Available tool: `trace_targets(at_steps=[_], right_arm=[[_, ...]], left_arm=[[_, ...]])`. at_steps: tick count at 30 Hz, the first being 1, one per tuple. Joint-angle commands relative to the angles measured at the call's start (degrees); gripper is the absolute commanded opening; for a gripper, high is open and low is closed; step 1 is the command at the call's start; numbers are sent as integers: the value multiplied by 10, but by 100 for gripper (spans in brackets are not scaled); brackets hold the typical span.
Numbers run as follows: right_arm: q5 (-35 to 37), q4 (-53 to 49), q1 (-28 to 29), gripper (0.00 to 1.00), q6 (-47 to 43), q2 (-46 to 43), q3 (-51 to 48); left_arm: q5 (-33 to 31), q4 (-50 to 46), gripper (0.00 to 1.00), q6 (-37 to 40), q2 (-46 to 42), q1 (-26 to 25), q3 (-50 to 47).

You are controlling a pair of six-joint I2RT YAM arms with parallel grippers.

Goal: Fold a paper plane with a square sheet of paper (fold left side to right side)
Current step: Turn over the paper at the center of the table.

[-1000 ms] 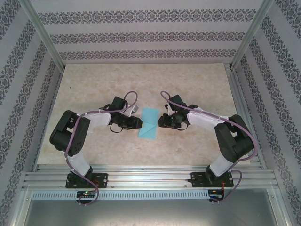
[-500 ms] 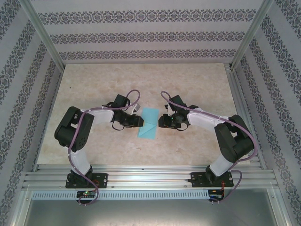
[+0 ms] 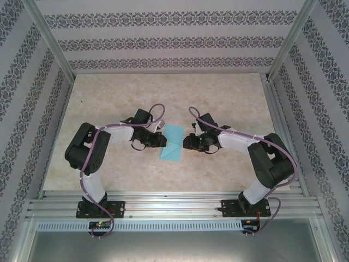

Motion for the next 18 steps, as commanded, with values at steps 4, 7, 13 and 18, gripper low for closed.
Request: trace_targets(at_steps=[4, 7, 13, 18], right_arm=[[-64, 129, -9, 41, 69, -11, -40], [-85, 180, -9, 41, 97, -1, -52], [-97, 225, -3, 42, 124, 22, -51], [-104, 246, 0, 41, 148, 49, -42]], left_arm=[[-9, -2, 6, 7, -30, -4, 0], [-18, -3, 6, 7, -43, -2, -5], [-23, -3, 6, 7, -56, 1, -19], [-23, 0, 6, 7, -54, 1, -23]])
